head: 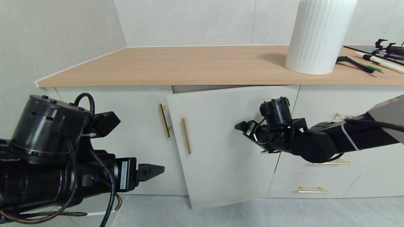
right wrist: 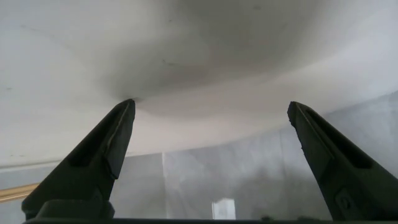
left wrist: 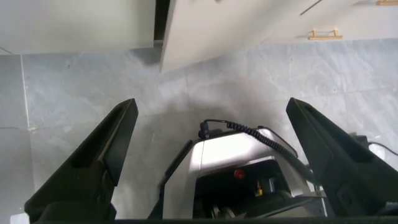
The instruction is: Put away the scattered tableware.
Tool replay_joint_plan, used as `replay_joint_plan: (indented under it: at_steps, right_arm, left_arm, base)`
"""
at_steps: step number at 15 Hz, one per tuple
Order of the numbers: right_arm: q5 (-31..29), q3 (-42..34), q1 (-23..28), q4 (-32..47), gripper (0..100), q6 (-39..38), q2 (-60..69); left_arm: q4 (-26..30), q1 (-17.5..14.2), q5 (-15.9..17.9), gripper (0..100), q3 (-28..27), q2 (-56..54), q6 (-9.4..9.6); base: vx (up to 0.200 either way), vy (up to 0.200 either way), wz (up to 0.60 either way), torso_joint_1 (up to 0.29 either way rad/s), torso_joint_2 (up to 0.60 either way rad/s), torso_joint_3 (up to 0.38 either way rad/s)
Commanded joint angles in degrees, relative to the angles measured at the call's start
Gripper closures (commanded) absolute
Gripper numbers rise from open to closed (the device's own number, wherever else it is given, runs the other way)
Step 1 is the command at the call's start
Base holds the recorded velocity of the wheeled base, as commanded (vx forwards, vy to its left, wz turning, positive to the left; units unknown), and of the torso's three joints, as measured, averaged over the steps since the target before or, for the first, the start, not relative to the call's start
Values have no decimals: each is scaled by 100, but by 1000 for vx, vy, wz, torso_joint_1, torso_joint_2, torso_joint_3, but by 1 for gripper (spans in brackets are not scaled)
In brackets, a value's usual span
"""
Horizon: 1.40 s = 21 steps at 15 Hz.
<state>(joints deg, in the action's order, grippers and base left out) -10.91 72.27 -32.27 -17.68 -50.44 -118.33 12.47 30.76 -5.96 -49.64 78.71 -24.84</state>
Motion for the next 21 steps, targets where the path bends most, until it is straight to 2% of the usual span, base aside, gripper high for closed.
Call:
replay_joint_plan:
  at_steps: [1, 9, 13, 17, 19, 21]
  right_arm:
    - [-104, 147, 10, -8, 0, -115, -129]
    - [-834, 728, 274, 10, 0, -370, -480]
    - [-895, 754, 283, 27, 0, -370, -471]
    - [-790, 24, 247, 45, 0, 43, 425]
    - [-834, -679, 274, 36, 0, 342, 1656]
    - [-851, -1487, 441, 36, 0, 896, 2983]
  left_arm:
    - [1, 0, -2, 0, -2, 12, -3]
    - [-8, 0, -2, 0, -2, 21, -3]
    - [-8, 0, -2, 0, -2, 21, -3]
    - [-25, -8, -37, 0, -2, -128, -12]
    - [-17, -105, -265, 0, 77, -717, -20]
    - [-17, -316, -336, 0, 200, -1508, 15]
  base:
    - [0, 0, 0, 0, 0, 0]
    - [0, 0, 0, 0, 0, 0]
    - [0, 0, 0, 0, 0, 0]
    - [0, 0, 0, 0, 0, 0]
    - [0, 0, 0, 0, 0, 0]
    - [0, 0, 0, 0, 0, 0]
